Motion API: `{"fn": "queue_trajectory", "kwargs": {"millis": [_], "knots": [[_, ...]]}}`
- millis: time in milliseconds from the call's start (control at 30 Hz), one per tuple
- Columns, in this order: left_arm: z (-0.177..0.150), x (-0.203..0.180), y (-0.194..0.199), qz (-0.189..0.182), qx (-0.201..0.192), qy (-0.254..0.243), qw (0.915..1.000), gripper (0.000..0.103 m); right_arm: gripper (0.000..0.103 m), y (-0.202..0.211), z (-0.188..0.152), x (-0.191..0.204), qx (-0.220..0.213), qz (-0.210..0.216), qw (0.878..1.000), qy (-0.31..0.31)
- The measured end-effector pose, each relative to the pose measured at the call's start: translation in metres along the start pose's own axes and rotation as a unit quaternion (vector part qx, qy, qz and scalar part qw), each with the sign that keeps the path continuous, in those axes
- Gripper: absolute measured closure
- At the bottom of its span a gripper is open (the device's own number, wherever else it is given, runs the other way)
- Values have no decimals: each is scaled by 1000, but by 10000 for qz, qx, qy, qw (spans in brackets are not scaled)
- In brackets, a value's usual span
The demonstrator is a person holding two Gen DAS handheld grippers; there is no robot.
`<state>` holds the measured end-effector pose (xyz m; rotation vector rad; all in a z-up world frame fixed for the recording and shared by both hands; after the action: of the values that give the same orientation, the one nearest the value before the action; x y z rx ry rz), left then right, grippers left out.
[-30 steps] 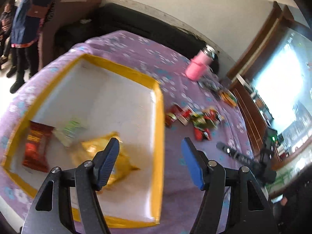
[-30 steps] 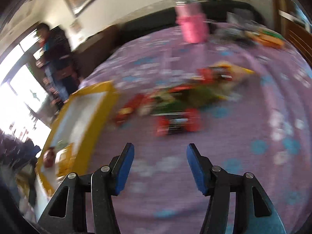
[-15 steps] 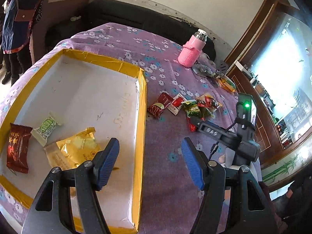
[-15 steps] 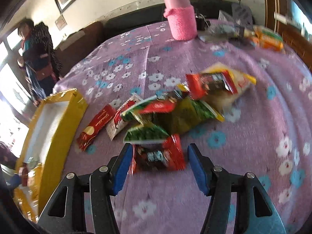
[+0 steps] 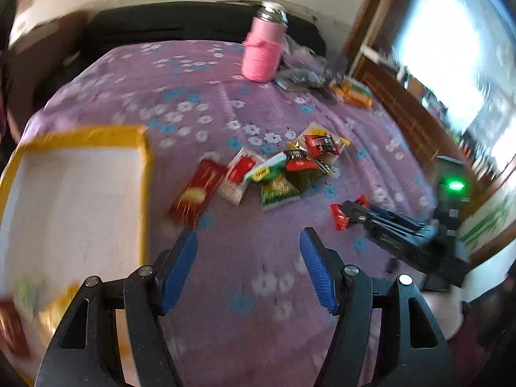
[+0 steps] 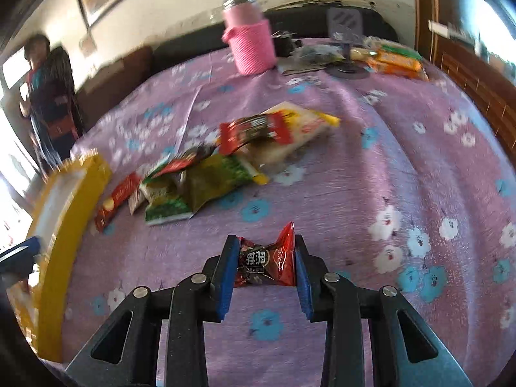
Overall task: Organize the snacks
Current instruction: 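Grasp the long red chocolate bar with the left tool while the right tool grasps a red candy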
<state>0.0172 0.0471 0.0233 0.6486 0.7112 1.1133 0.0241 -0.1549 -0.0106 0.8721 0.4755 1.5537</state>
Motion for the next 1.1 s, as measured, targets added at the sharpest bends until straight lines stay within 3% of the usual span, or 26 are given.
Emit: {"fn": "queue_trajectory", "kwargs": {"millis": [200,333,433,500,533,567,867,967,1033,1100], "knots": [[28,11,-61,927,448,-768,9917,43,69,-1,4,-1,6,162,9999,0],[25,25,-93,1062,1009,-859,9855,47,69,-2,6,-6,80,329,9993,-173],[26,30,-94,1037,1067,-737,9861,48,70,-2,5,-6,104,382,9990,-216],[24,26,-94,902,1074,-720,9875,62,71,-2,5,-4,123,403,9989,-188],[23,24,-92,905,1034,-772,9875,76,71,-2,4,-3,127,411,9989,-176],[21,20,-90,834,1036,-829,9876,79,71,-2,4,-2,127,411,9990,-149],[-31,-5,-54,621,935,-926,9894,80,72,-2,2,2,115,467,9988,-36],[-38,-9,-42,489,787,-752,9929,80,74,-2,0,5,142,711,9973,-88],[-41,-9,-29,340,596,-516,9963,79,85,0,1,4,125,956,9950,-251],[-40,-7,-18,257,445,-363,9980,79,86,1,2,0,116,1113,9928,-433]]}}
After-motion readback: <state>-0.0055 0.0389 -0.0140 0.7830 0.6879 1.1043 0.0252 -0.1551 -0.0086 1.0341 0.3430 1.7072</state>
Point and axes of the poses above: each gripper's, at about its wrist camera, not at the fingertips, and y roughly against the way its jaws point, x to its left, z to its top, the point moved 6 cm from there along -y, roughly the way its jaws point, and after that the axes turned 2 degrees about -x, right-handed, at the moved point
